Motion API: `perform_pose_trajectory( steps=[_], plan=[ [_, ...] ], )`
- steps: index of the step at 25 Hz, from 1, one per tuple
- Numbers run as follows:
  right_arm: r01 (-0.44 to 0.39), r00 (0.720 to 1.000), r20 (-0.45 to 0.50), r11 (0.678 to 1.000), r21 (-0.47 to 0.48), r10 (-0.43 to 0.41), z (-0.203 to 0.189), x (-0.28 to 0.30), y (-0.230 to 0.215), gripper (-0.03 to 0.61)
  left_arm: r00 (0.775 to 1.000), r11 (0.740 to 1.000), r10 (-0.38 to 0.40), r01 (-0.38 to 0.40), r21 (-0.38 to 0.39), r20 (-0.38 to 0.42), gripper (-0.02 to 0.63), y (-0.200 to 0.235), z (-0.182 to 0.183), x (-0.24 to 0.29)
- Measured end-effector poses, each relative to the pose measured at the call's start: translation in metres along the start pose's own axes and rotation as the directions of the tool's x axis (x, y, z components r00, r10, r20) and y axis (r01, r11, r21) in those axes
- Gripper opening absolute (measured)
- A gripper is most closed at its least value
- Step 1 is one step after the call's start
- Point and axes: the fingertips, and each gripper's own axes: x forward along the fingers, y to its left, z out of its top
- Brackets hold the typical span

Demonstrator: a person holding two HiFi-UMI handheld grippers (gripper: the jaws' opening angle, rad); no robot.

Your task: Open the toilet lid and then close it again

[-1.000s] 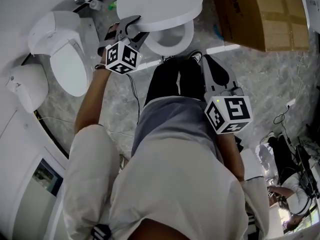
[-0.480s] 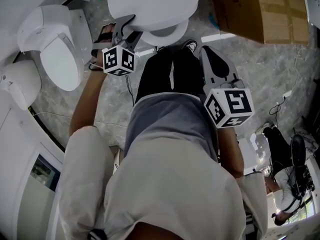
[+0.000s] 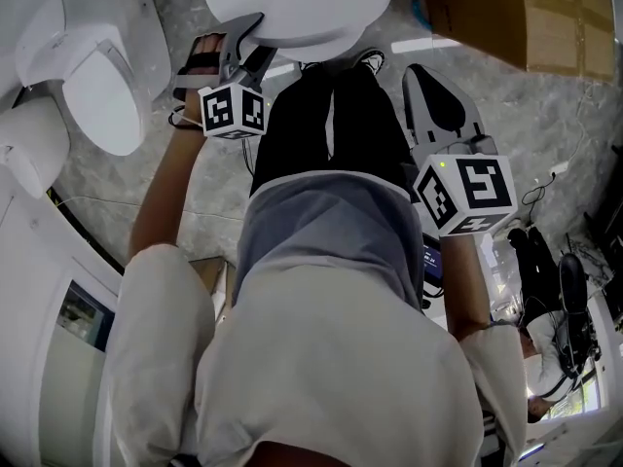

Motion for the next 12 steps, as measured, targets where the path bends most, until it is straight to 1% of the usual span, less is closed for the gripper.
perform_pose_trajectory(
  steps=[9, 12],
  plan=[
    [-0.039, 0.998, -0.048, 0.998, -0.053, 0.037, -0.016, 0.009, -0.004, 0.012, 1.000, 0.998, 0.000, 0.001, 0.060, -0.022, 0.227, -0.030, -0.004, 0.007],
    [-0.055, 0.997, -0.061, 0.996, -0.067, 0.051, -0.021, 0.014, -0.002, 0.011, 0.999, 0.998, 0.006, -0.003, 0.069, -0.034, 0.229, -0.038, -0.005, 0.010]
  ],
)
